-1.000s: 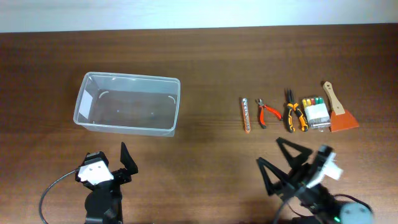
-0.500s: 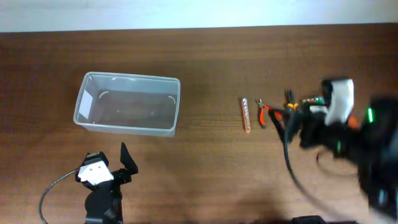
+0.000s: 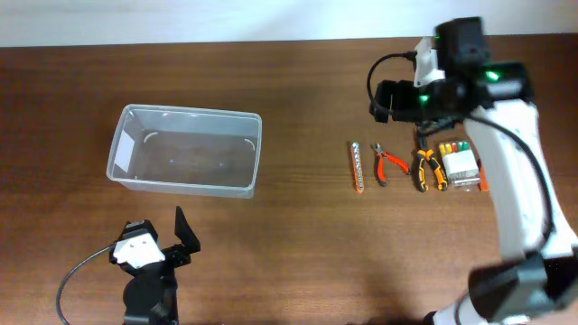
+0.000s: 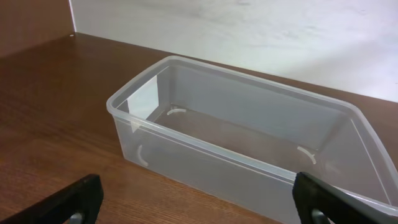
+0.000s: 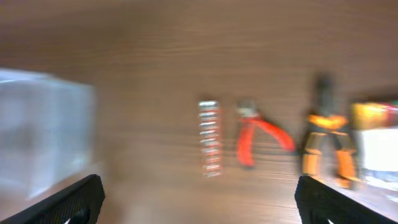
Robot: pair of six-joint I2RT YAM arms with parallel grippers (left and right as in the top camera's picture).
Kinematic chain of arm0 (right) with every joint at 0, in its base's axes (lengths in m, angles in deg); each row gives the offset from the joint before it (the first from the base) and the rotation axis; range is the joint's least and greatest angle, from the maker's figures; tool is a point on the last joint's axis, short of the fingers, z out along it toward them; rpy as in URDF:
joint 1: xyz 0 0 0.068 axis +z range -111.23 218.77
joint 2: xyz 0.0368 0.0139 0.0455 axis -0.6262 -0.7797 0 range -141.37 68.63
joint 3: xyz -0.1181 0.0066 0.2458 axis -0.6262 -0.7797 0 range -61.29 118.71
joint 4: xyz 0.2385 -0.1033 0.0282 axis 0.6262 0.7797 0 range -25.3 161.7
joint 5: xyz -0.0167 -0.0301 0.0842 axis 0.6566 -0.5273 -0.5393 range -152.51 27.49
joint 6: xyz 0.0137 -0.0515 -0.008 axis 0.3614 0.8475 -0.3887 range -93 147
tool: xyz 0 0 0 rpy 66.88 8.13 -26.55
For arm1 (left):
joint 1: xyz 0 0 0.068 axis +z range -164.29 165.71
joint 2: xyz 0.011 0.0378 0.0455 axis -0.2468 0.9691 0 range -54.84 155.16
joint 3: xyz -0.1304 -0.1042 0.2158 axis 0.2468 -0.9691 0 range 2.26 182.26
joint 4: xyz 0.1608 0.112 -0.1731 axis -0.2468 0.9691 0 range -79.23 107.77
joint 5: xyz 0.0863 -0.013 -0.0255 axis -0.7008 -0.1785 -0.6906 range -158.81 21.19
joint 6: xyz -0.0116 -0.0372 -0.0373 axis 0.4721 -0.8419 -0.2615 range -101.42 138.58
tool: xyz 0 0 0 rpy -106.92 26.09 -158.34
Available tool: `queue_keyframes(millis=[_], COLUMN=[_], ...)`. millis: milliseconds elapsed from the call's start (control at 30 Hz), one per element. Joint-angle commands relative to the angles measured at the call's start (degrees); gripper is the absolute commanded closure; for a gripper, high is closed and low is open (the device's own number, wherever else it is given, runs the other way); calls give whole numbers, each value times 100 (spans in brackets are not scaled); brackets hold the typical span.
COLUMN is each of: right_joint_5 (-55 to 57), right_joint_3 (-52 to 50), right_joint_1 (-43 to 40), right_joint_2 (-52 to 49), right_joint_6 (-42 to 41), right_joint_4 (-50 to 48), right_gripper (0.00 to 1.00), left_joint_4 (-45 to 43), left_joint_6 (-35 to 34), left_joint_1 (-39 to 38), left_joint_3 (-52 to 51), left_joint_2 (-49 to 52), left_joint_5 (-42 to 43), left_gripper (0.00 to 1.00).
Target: Pack container
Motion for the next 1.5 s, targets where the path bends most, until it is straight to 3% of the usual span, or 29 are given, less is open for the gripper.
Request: queue_keyframes(millis=[0,133,367,733,867,1000,1100,1200,1467], right_joint_5=[2111,2225,1381,374,-396,-1357,-1397,-1307,-769], right_joint_3=[68,68,66,50,50,81,83,83,83], right_joint_1=[-317,-863,-1965,-2872,-2820,-2413,-1604,-756,1624], right_joint_2=[-216,-378,-693,-1657,-1746,-1696,-1609,-1582,-1582], right_joint_6=[-199,302,1252,1283,1285,1279,1196,903,-170], right_joint_4=[-138,-603,-1364,-1290,-999,-719,-363,-247,-1268], right_gripper=[2,2,1,0,12,16,23,23,23], left_joint_4=[4,4,4,4,4,4,4,4,4], left_joint_6=[50,50,50,50,50,50,50,50,50], left_joint_1=[-24,-24,-24,-24,-24,-24,-24,-24,-24], left_joint_3=[-22,-22,-22,-22,-22,-22,-20,-22,-22], left_joint_2=[-26,-26,-26,-26,-26,-26,-26,-26,-26], left_joint_5=[-20,-20,-20,-20,-22,-22,-22,-22,-20], left_gripper=[1,1,1,1,1,1,1,1,1])
